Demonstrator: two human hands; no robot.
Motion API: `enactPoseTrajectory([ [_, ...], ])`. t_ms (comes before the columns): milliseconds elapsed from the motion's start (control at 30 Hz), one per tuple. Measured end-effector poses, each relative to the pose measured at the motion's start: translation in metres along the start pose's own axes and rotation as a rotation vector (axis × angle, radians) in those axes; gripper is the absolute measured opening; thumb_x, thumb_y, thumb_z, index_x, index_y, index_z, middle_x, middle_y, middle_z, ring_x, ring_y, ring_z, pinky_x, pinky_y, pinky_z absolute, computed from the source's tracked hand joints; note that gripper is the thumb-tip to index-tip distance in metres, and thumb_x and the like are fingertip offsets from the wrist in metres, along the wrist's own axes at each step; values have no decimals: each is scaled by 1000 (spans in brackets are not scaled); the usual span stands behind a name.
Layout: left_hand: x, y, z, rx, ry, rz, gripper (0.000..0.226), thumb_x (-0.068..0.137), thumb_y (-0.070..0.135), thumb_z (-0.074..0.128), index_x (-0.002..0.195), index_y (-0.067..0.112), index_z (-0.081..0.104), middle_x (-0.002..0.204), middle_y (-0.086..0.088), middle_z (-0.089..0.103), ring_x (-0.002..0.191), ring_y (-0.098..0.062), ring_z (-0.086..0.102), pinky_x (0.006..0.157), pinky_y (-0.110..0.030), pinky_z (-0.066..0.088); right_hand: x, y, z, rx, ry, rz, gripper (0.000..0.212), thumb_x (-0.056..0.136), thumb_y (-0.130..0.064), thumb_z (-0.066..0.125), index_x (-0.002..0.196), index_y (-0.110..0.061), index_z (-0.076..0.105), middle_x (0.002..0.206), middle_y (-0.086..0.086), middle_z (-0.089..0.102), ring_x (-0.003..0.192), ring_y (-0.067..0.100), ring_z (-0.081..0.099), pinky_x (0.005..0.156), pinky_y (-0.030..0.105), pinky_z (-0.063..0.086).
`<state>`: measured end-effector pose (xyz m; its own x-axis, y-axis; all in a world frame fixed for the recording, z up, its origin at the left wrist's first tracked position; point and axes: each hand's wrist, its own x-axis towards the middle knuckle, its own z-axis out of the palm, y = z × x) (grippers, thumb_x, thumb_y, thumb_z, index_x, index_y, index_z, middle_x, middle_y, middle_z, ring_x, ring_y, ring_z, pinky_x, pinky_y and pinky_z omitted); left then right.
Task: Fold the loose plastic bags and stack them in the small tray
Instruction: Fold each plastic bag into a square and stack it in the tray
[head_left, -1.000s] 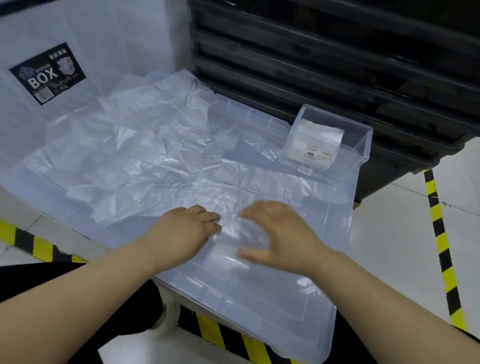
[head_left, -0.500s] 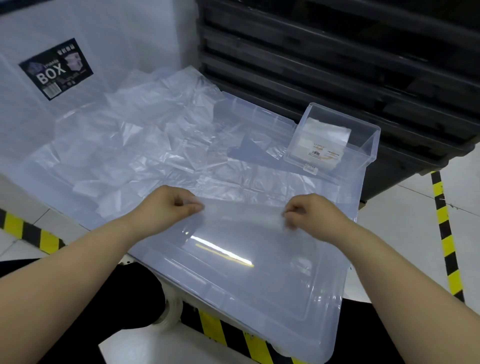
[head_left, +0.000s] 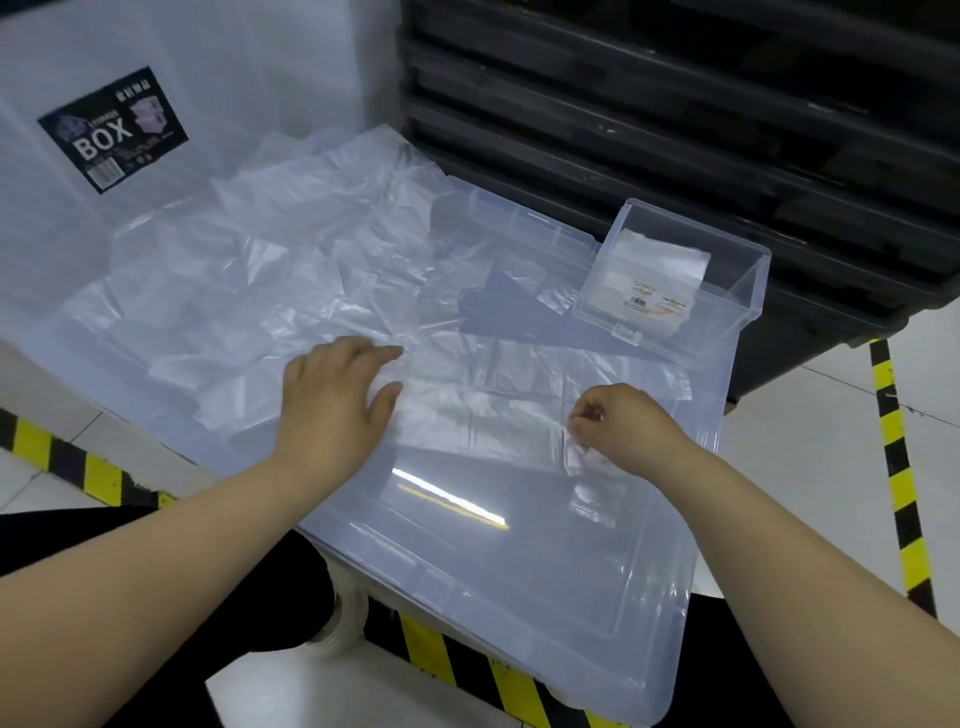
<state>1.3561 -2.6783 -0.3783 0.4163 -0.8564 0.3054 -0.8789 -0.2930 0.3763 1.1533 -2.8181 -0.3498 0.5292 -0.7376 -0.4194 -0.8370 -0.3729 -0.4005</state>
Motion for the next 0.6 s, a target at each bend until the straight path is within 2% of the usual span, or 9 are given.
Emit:
enactPoseTrajectory([
  [67,-7,6,10,30,-2,263,33,87,27,39,111,13,57,105,-16,66,103,-30,53,91,-39,30,1,0,0,-6,2,9,13,89,-11,48,77,-13,55,81,-1,56,63,11,45,54,20,35],
  [133,-15,13,21,71,-156,389,37,99,33,22,119,14,46,119,-14,62,116,-22,43,105,-34,17,2,0,1,-2,9,18,17,88,-12,49,72,-16,53,80,-1,56,63,11,45,55,23,36],
  [267,-20,19,27,174,-491,314,75,96,51,-4,132,8,46,133,-12,52,132,-20,37,108,-26,2,2,-3,2,-16,4,26,12,90,-17,49,79,-17,53,84,-3,56,74,16,48,64,24,38],
  [300,-17,21,26,168,-526,291,90,87,60,-16,139,9,37,144,-10,37,137,-16,22,108,-22,-6,2,-4,3,-23,4,33,11,91,-18,49,81,-17,54,84,-3,56,75,16,49,65,24,38],
  [333,-15,21,26,166,-522,272,105,71,67,-32,146,13,19,151,-2,11,136,-10,-1,105,-18,-18,2,-5,4,-36,10,41,10,91,-18,48,84,-16,55,85,-3,55,77,16,49,66,25,38],
  [367,-15,21,26,181,-557,229,115,53,68,-44,147,19,2,147,7,-11,130,-4,-17,99,-17,-27,2,-5,4,-56,25,49,10,91,-18,48,88,-15,57,87,-2,55,80,17,50,67,25,37],
  [400,-14,22,25,194,-580,204,120,42,66,-50,146,23,-8,140,13,-22,125,0,-25,95,-17,-31,2,-5,3,-75,42,64,13,91,-18,46,94,-14,58,91,0,55,84,18,51,69,25,36],
  [500,-10,25,27,203,-602,188,122,39,70,-46,146,24,-11,144,13,-24,126,2,-26,94,-18,-30,0,-1,-7,-154,70,172,23,90,-15,45,111,-14,55,105,3,57,100,23,54,72,25,35],
  [600,-9,27,26,175,-599,171,121,41,73,-41,147,24,-10,146,12,-24,138,-5,-20,94,-18,-28,-10,7,-21,-395,153,252,33,91,-13,44,125,-14,45,120,7,54,109,25,51,81,28,39],
])
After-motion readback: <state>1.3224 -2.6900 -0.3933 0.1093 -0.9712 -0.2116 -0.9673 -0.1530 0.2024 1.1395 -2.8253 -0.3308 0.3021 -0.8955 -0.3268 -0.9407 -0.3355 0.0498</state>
